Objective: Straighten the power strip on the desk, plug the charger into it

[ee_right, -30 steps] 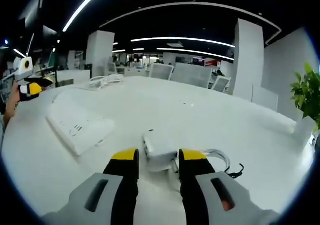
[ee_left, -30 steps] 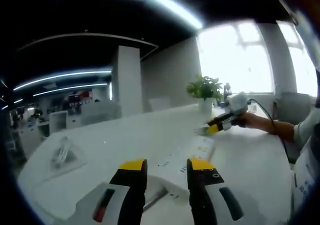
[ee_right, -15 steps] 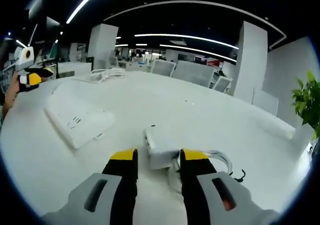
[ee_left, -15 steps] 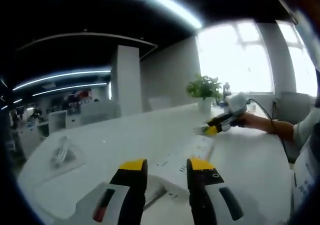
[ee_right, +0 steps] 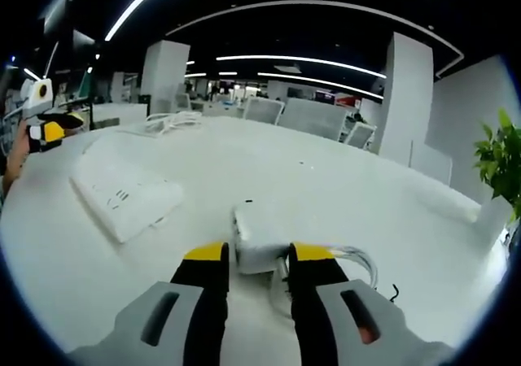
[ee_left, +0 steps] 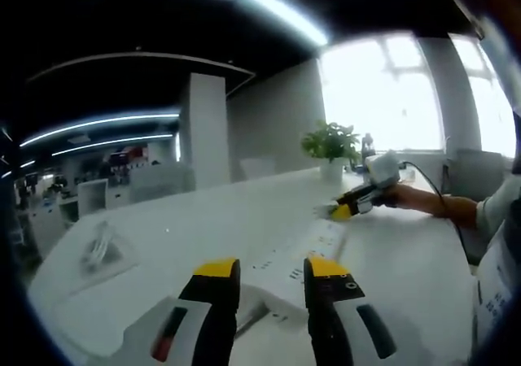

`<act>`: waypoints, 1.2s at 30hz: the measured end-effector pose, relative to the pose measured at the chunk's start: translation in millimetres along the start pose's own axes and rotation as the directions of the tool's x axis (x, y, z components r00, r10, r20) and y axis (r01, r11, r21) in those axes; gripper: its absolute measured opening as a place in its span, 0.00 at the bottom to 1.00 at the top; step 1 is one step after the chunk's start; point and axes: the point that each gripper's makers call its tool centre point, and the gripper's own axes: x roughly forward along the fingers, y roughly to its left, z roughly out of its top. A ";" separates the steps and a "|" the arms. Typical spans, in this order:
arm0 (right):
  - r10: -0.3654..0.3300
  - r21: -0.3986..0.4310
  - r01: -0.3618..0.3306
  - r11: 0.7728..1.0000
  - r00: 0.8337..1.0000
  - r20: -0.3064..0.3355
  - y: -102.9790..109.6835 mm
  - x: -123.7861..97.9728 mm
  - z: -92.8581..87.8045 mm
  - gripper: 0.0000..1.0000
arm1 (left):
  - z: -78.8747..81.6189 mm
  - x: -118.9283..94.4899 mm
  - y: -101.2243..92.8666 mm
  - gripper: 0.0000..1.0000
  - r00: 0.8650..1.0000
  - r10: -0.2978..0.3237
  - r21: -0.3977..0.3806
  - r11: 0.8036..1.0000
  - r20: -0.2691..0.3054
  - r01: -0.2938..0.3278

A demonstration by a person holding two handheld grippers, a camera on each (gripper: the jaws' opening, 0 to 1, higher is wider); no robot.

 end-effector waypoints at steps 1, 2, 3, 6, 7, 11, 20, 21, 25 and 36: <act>0.000 0.003 0.000 1.000 1.000 0.001 0.1 -0.1 -0.1 0.28 | -0.2 0.0 0.0 0.32 1.000 0.000 0.000 1.000 -0.001 0.000; 0.001 0.006 -0.001 1.000 1.000 0.001 0.2 -0.2 -0.2 0.27 | -0.4 0.0 0.2 0.32 1.000 0.000 0.001 1.000 -0.003 0.000; 0.002 0.011 -0.002 1.000 1.000 0.003 -0.1 -0.1 -0.1 0.26 | -0.5 0.0 0.3 0.32 1.000 0.001 0.001 1.000 -0.004 -0.001; 0.013 0.025 -0.013 1.000 1.000 0.006 1.8 -0.1 -0.4 0.27 | -0.8 0.0 -0.4 0.32 1.000 -0.002 0.000 1.000 -0.005 0.002; 0.014 0.025 -0.014 1.000 1.000 0.006 1.9 -0.1 -0.3 0.27 | -0.7 0.0 -0.5 0.32 1.000 -0.002 0.000 1.000 -0.005 0.002; 0.015 0.029 -0.015 0.999 1.000 0.007 1.8 -0.2 -0.3 0.27 | -1.2 0.2 -1.4 0.32 1.000 -0.004 0.002 1.000 -0.006 0.004; 0.020 0.042 -0.020 0.999 1.000 0.013 2.0 -1.1 0.0 0.26 | -1.5 -0.1 -1.3 0.32 1.000 -0.004 0.003 1.000 -0.008 0.004; 0.020 0.041 -0.021 0.999 1.000 0.013 2.2 -1.2 0.1 0.26 | -1.7 0.0 -1.6 0.32 1.000 -0.004 0.003 1.000 -0.008 0.004; 0.023 0.039 -0.024 0.999 1.000 0.016 2.3 -1.7 0.3 0.26 | -2.3 0.4 -2.7 0.32 1.000 -0.008 0.003 1.000 -0.010 0.008; 0.035 0.037 -0.037 0.999 0.999 0.033 4.5 -4.6 2.0 0.25 | -1.8 0.0 -1.8 0.32 1.000 -0.006 0.004 1.000 -0.010 0.006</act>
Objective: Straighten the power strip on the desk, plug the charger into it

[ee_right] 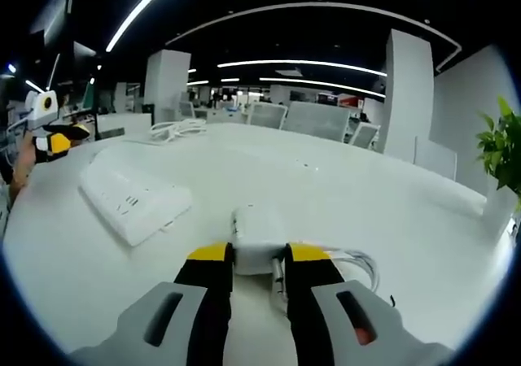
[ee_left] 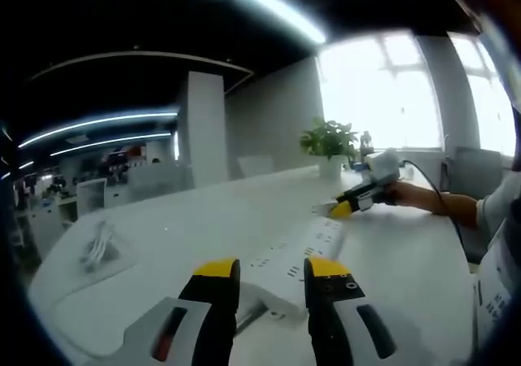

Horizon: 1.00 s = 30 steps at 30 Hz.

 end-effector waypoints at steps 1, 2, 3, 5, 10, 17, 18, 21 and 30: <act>0.001 -0.003 -0.001 1.000 1.000 0.001 0.1 -0.3 0.2 0.24 | 0.1 0.0 0.0 0.32 1.000 0.000 -0.001 1.000 0.001 0.000; 0.003 -0.006 -0.003 1.000 1.000 0.001 0.4 -0.8 0.4 0.24 | 0.2 -0.1 0.0 0.32 1.000 0.000 0.000 1.000 0.001 0.000; 0.003 -0.009 -0.003 1.000 1.000 0.001 0.9 -1.3 0.5 0.24 | 0.3 -0.2 0.0 0.32 1.000 0.001 0.001 1.000 0.001 -0.001; 0.004 -0.017 -0.004 1.000 1.000 0.000 1.7 -2.1 0.7 0.24 | 0.3 -0.1 -0.1 0.32 1.000 0.000 0.002 1.000 0.000 0.000; 0.001 -0.042 -0.002 0.999 1.000 -0.004 2.7 -3.5 1.5 0.24 | -0.1 0.1 -0.8 0.32 1.000 -0.002 0.002 1.000 -0.002 0.002; 0.000 -0.070 -0.001 0.998 1.000 -0.015 4.2 -4.8 2.7 0.24 | 0.2 -0.3 -0.9 0.32 1.000 -0.002 0.001 1.000 -0.002 0.002; -0.001 -0.074 0.000 0.997 1.000 -0.016 4.4 -5.0 2.8 0.24 | 0.2 -0.2 -1.1 0.32 1.000 -0.003 0.001 1.000 -0.002 0.003; 0.000 -0.095 -0.003 0.995 1.000 -0.024 5.3 -5.6 3.7 0.23 | -0.8 0.2 -1.7 0.32 1.000 -0.004 0.005 1.000 -0.008 0.005; 0.014 -0.118 -0.018 0.993 0.999 -0.034 9.4 -8.0 8.5 0.23 | -4.6 0.0 -3.4 0.34 0.999 -0.011 0.019 1.000 -0.030 0.012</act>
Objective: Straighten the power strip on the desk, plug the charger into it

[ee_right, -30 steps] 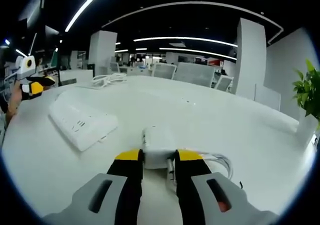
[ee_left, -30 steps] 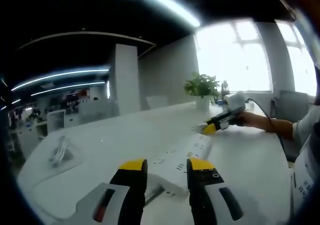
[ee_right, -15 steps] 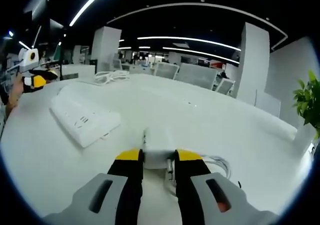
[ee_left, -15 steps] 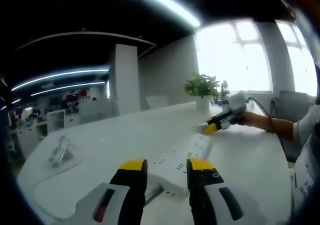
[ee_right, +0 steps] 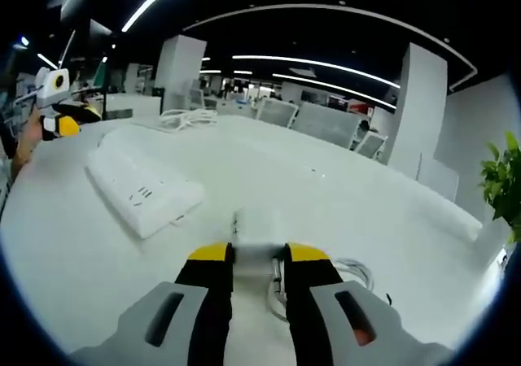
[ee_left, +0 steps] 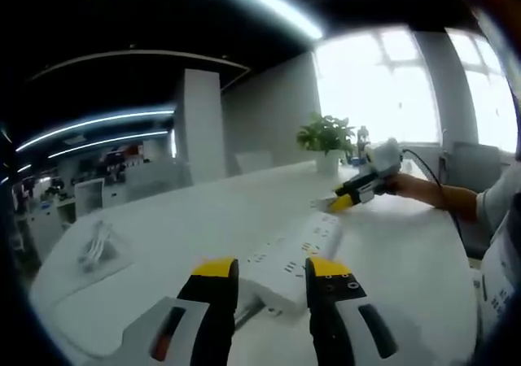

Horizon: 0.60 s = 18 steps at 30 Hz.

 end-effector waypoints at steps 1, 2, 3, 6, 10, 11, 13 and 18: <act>0.002 -0.004 -0.002 1.000 1.000 0.000 1.3 -0.8 1.2 0.23 | -1.0 0.3 -0.4 0.34 1.000 -0.001 0.004 1.000 -0.005 0.001; 0.004 -0.009 -0.004 1.000 1.000 0.000 2.3 -1.5 2.6 0.23 | -2.2 0.7 -1.0 0.34 1.000 -0.002 0.007 1.000 -0.011 0.002; 0.008 -0.014 -0.008 1.000 1.000 -0.001 3.3 -2.0 3.8 0.23 | -2.7 1.0 -1.3 0.35 1.000 -0.003 0.009 1.000 -0.014 0.003; 0.024 -0.044 -0.025 0.999 1.000 -0.017 9.1 -3.7 6.9 0.23 | -4.7 1.8 -4.2 0.35 1.000 -0.011 0.023 1.000 -0.024 0.011; 0.032 -0.085 -0.036 0.996 0.998 -0.051 15.7 -6.7 10.7 0.23 | -6.1 2.6 -7.8 0.35 0.999 -0.025 0.033 0.999 -0.033 0.026; 0.034 -0.104 -0.041 0.994 0.997 -0.066 17.7 -7.9 10.8 0.23 | -6.5 2.7 -8.4 0.35 0.999 -0.027 0.037 0.999 -0.036 0.028; 0.034 -0.131 -0.044 0.990 0.996 -0.080 21.3 -10.4 13.7 0.23 | -6.8 2.6 -9.2 0.35 0.999 -0.031 0.043 0.999 -0.040 0.032; 0.047 -0.176 -0.066 0.982 0.993 -0.108 30.2 -17.7 24.5 0.23 | -7.8 2.2 -9.9 0.36 0.998 -0.042 0.058 0.997 -0.048 0.045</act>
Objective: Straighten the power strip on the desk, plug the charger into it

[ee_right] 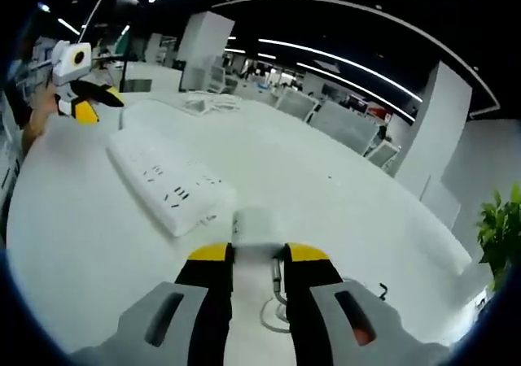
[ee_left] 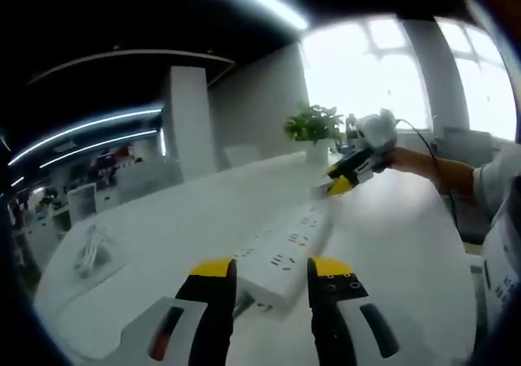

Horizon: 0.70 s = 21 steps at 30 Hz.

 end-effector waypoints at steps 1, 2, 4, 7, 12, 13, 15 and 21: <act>0.000 -0.006 0.000 1.000 1.000 -0.008 0.6 -0.8 1.1 0.23 | -0.4 0.1 -0.1 0.36 1.000 -0.002 0.004 1.000 -0.002 0.002; -0.002 -0.014 0.001 1.000 1.000 -0.028 1.1 -2.3 1.6 0.23 | -0.8 0.2 -0.1 0.36 1.000 -0.004 0.006 1.000 -0.005 0.004; -0.004 -0.078 -0.001 0.997 0.998 -0.070 1.9 -5.3 3.1 0.23 | -1.9 -0.2 0.4 0.36 1.000 -0.005 0.013 1.000 -0.011 0.005; 0.003 -0.131 -0.015 0.991 0.996 -0.090 6.0 -9.5 10.6 0.23 | -2.0 -1.0 1.4 0.36 1.000 -0.004 0.023 1.000 -0.014 0.005; 0.023 -0.195 -0.046 0.980 0.993 -0.116 12.2 -14.9 26.3 0.23 | -0.8 -2.5 1.7 0.36 1.000 -0.019 0.031 0.999 -0.011 0.020; 0.027 -0.206 -0.052 0.977 0.992 -0.122 13.8 -15.7 29.1 0.23 | 0.0 -2.6 1.7 0.37 1.000 -0.022 0.033 0.999 -0.007 0.022; 0.036 -0.233 -0.067 0.970 0.990 -0.136 17.0 -16.6 33.8 0.23 | 1.0 -1.6 1.1 0.37 1.000 -0.024 0.032 0.999 -0.003 0.024; 0.060 -0.299 -0.113 0.948 0.981 -0.184 25.1 -15.8 40.9 0.23 | -1.7 1.0 -2.0 0.37 0.999 -0.036 0.035 0.999 -0.014 0.036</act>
